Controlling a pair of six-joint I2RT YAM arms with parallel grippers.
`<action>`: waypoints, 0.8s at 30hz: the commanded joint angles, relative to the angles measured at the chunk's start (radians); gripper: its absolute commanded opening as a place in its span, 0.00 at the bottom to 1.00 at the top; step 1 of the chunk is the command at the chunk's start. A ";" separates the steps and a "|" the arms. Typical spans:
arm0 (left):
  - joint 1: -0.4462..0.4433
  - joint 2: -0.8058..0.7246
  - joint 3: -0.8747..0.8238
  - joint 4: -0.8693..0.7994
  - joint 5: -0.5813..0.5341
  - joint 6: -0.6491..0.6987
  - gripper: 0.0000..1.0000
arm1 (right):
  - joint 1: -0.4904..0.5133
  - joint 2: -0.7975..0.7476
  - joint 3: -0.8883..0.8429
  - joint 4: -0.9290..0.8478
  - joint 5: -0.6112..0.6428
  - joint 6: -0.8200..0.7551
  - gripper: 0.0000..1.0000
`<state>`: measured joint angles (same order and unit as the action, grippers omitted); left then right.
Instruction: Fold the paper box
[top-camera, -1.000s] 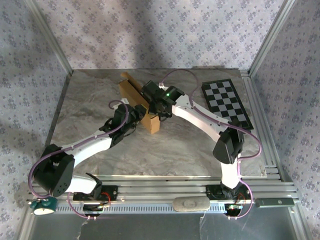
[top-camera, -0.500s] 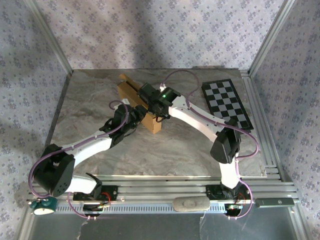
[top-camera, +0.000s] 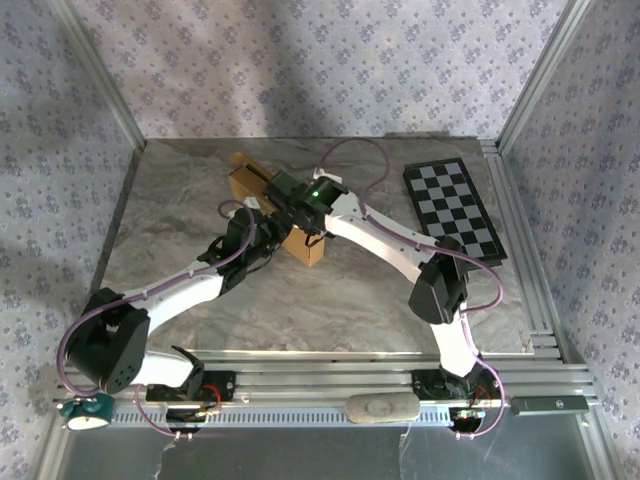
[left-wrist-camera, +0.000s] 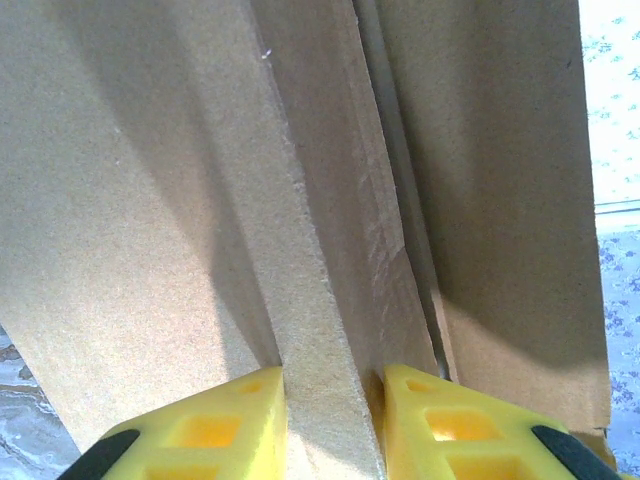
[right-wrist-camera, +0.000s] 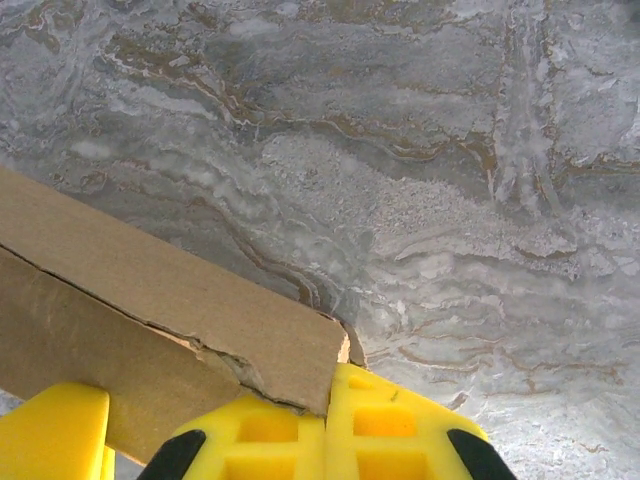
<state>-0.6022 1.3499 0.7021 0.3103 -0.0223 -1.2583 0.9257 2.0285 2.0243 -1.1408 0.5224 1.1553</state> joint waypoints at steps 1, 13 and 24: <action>-0.014 -0.011 -0.012 -0.024 0.097 0.008 0.28 | 0.016 0.045 0.018 0.038 0.003 0.023 0.00; -0.005 -0.018 -0.027 -0.014 0.128 0.000 0.27 | 0.031 0.070 0.003 0.085 0.025 0.044 0.00; 0.004 -0.020 -0.040 0.002 0.161 -0.016 0.26 | 0.041 0.083 -0.016 0.116 0.046 0.046 0.00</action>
<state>-0.5819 1.3350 0.6830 0.3195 0.0227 -1.2675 0.9455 2.0598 2.0239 -1.1103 0.6186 1.1790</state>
